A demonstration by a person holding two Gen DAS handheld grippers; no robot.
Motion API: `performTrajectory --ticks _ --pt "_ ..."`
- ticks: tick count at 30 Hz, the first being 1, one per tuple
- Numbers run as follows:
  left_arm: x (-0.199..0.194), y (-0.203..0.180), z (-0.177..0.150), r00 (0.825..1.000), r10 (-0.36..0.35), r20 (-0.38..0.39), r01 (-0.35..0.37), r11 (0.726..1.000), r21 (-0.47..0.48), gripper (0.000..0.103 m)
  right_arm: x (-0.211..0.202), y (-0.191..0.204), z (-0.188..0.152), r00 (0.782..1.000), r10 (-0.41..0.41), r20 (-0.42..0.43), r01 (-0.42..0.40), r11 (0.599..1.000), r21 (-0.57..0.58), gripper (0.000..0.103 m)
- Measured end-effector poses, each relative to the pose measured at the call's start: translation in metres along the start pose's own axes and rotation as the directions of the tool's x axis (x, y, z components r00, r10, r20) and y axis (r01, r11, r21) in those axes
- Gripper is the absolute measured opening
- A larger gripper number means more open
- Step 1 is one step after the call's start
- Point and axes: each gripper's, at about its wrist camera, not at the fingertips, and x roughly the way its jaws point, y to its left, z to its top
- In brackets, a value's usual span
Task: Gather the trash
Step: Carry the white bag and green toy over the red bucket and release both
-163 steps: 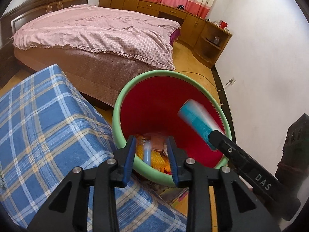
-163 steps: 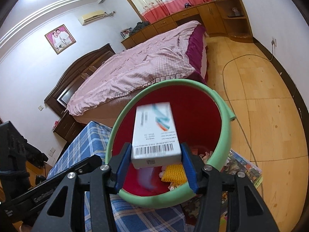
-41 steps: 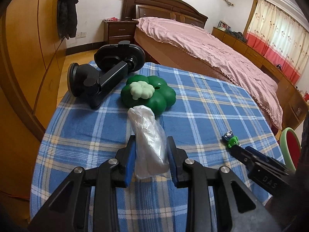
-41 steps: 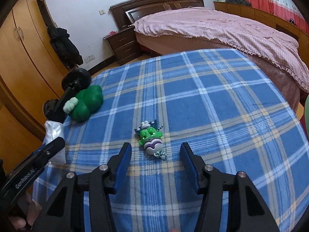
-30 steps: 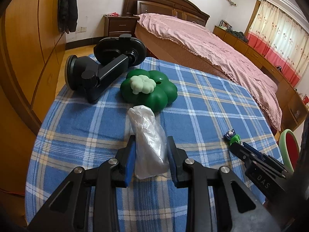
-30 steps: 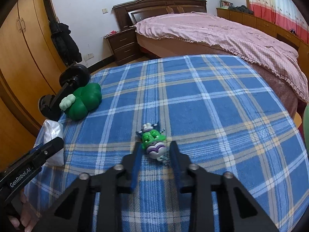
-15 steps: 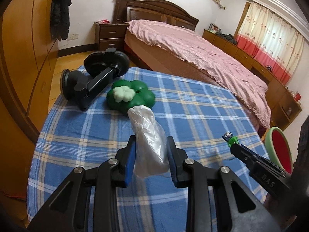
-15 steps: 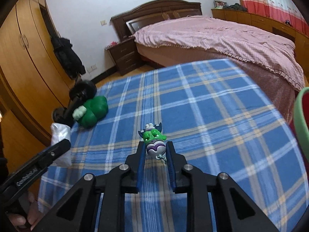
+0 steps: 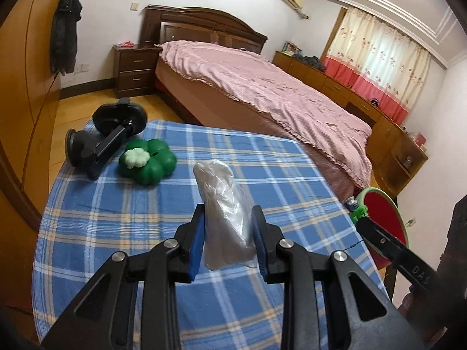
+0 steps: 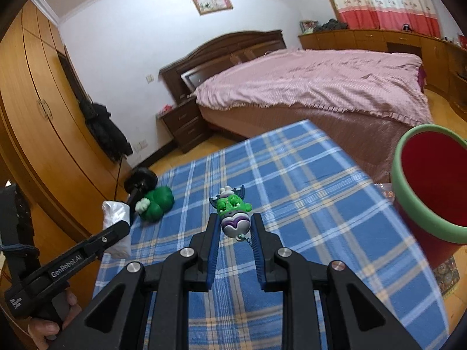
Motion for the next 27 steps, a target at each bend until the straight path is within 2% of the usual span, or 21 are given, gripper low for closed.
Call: performTrajectory --ticks 6,14,21,27 --pt "-0.012 -0.026 -0.002 0.999 -0.051 0.006 0.051 0.998 0.044 0.031 -0.037 -0.014 0.003 0.997 -0.005 0.077 0.003 0.999 0.034 0.023" --pt "-0.013 -0.066 -0.001 0.993 -0.117 -0.014 0.118 0.987 0.107 0.031 -0.075 -0.045 0.004 0.988 -0.057 0.147 0.043 0.994 0.096 0.024" --pt "0.003 -0.108 0.001 0.984 -0.171 -0.055 0.178 0.969 0.171 0.031 -0.094 -0.080 0.007 0.977 -0.116 0.177 0.088 0.983 0.160 0.023" --pt "0.028 -0.152 -0.001 0.972 -0.200 -0.122 0.224 0.948 0.227 0.031 -0.107 -0.120 0.011 0.965 -0.174 0.194 0.129 0.965 0.227 0.024"
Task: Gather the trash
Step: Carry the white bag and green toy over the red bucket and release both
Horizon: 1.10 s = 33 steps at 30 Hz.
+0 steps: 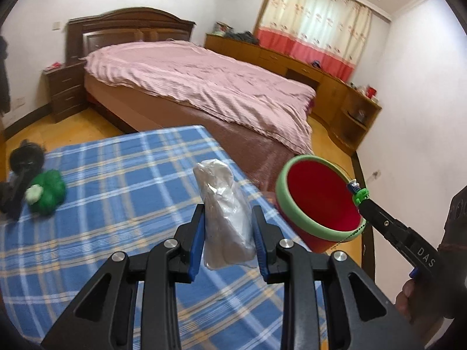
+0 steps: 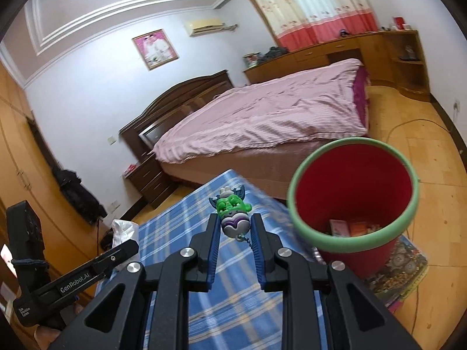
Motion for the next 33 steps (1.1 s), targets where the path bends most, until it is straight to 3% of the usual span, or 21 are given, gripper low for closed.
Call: performTrajectory --ticks 10,20,27,33 --pt "0.074 -0.070 0.016 0.990 -0.081 -0.113 0.091 0.992 0.086 0.031 0.012 -0.078 0.021 0.995 -0.098 -0.007 0.099 0.992 0.081 0.024" --pt "0.149 -0.126 0.013 0.966 -0.127 -0.225 0.160 0.977 0.139 0.031 0.041 -0.145 0.030 0.984 -0.165 -0.059 0.172 0.975 0.140 0.024" --pt "0.182 -0.149 0.004 0.942 -0.146 -0.302 0.204 0.964 0.171 0.031 0.059 -0.174 0.032 0.977 -0.193 -0.095 0.207 0.964 0.168 0.024" --pt "0.189 -0.157 0.002 0.946 -0.114 -0.303 0.178 0.965 0.191 0.042 0.064 -0.184 0.028 0.976 -0.186 -0.113 0.206 0.958 0.200 0.025"
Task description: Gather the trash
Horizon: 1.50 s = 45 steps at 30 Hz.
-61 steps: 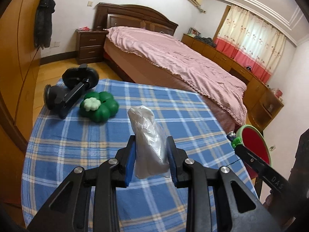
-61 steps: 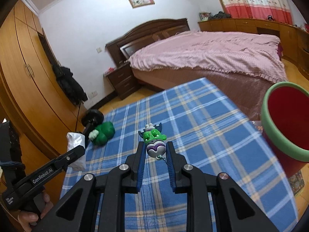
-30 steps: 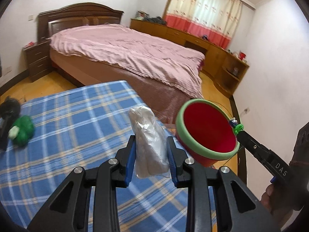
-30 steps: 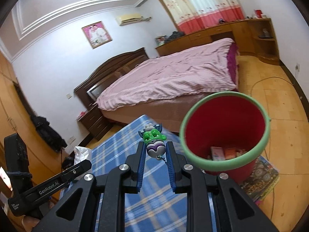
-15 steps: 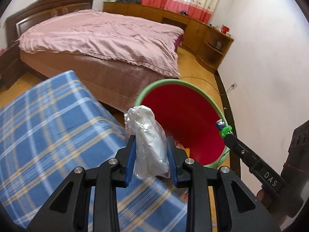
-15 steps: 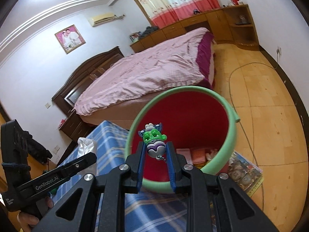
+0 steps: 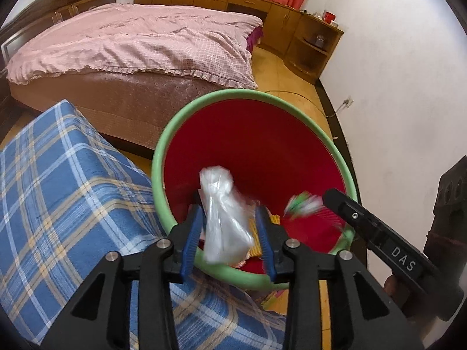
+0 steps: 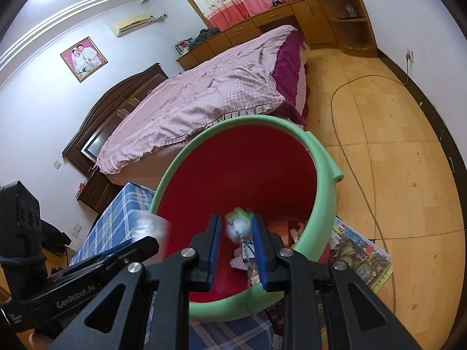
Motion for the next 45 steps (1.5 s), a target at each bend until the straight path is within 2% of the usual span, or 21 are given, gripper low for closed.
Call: performTrajectory --ticks 1,3,8,10,15,21,28,32,39,45 --pt "-0.001 0.001 0.000 1.000 0.007 0.007 -0.007 1.000 -0.004 0.046 0.000 -0.001 0.000 1.000 -0.001 0.001 0.001 1.000 0.005 0.025" --pt "-0.003 0.003 0.001 1.000 0.020 0.016 -0.019 1.000 -0.019 0.047 0.002 -0.001 0.001 1.000 0.000 -0.001 0.000 1.000 0.008 0.026" --pt "-0.011 0.011 0.002 0.999 0.033 0.028 -0.031 0.998 -0.053 0.048 -0.004 0.003 -0.002 1.000 0.015 0.001 -0.015 1.000 0.009 0.037" --pt "-0.017 0.014 0.000 0.999 0.040 0.033 -0.038 0.997 -0.060 0.048 -0.007 0.006 -0.003 1.000 0.015 0.004 -0.015 1.000 0.004 0.048" --pt "-0.037 0.023 -0.006 0.997 0.060 0.057 -0.056 0.995 -0.082 0.048 -0.019 0.019 -0.005 0.999 0.027 0.021 -0.026 1.000 -0.011 0.063" --pt "-0.069 0.042 -0.020 0.991 0.107 0.086 -0.096 0.987 -0.126 0.048 -0.037 0.046 -0.016 0.997 0.067 0.036 -0.065 0.996 -0.057 0.069" --pt "-0.110 0.080 -0.045 0.976 0.191 0.103 -0.165 0.962 -0.218 0.048 -0.054 0.087 -0.034 0.994 0.106 0.039 -0.101 0.988 -0.113 0.086" --pt "-0.135 0.101 -0.061 0.962 0.246 0.117 -0.211 0.944 -0.254 0.049 -0.061 0.109 -0.045 0.993 0.117 0.031 -0.111 0.983 -0.144 0.089" --pt "-0.179 0.132 -0.093 0.926 0.350 0.143 -0.298 0.907 -0.297 0.049 -0.076 0.146 -0.072 0.989 0.146 0.020 -0.139 0.971 -0.192 0.093" --pt "-0.201 0.149 -0.116 0.899 0.414 0.147 -0.354 0.880 -0.316 0.049 -0.083 0.173 -0.095 0.989 0.150 -0.011 -0.148 0.958 -0.247 0.095"
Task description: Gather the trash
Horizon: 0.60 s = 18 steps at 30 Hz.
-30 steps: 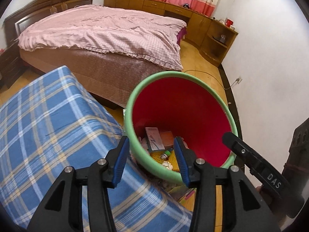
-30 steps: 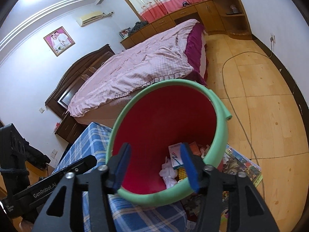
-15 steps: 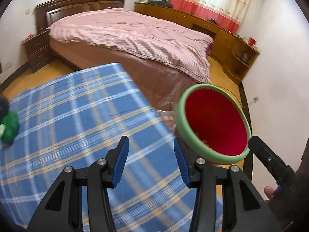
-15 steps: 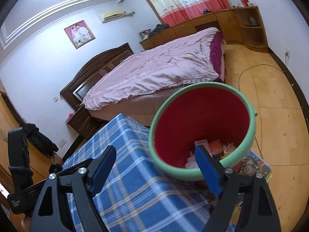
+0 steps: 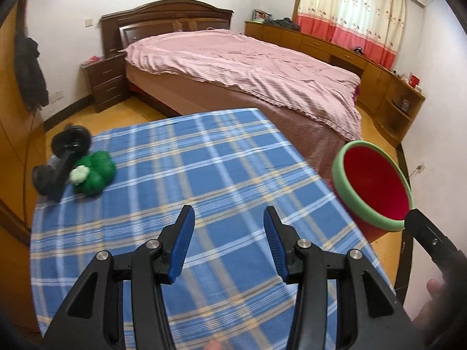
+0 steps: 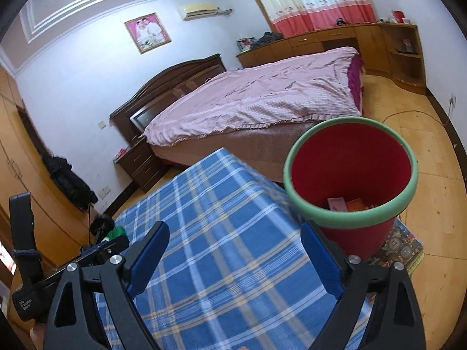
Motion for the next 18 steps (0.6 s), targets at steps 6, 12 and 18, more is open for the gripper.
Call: performTrajectory --ticks 6,12,18 --pt "-0.016 0.016 -0.010 0.999 0.042 0.033 -0.042 0.999 0.018 0.049 -0.007 0.029 -0.016 1.000 -0.001 -0.001 0.001 0.998 -0.070 0.099" --pt "-0.033 0.029 -0.022 0.996 0.049 0.071 -0.048 0.999 -0.015 0.049 -0.014 0.048 -0.030 1.000 -0.009 0.010 0.010 0.993 -0.116 0.101" --pt "-0.044 0.039 -0.031 0.993 0.067 0.093 -0.064 0.997 -0.035 0.049 -0.025 0.059 -0.040 0.999 -0.029 0.038 0.034 0.989 -0.141 0.102"
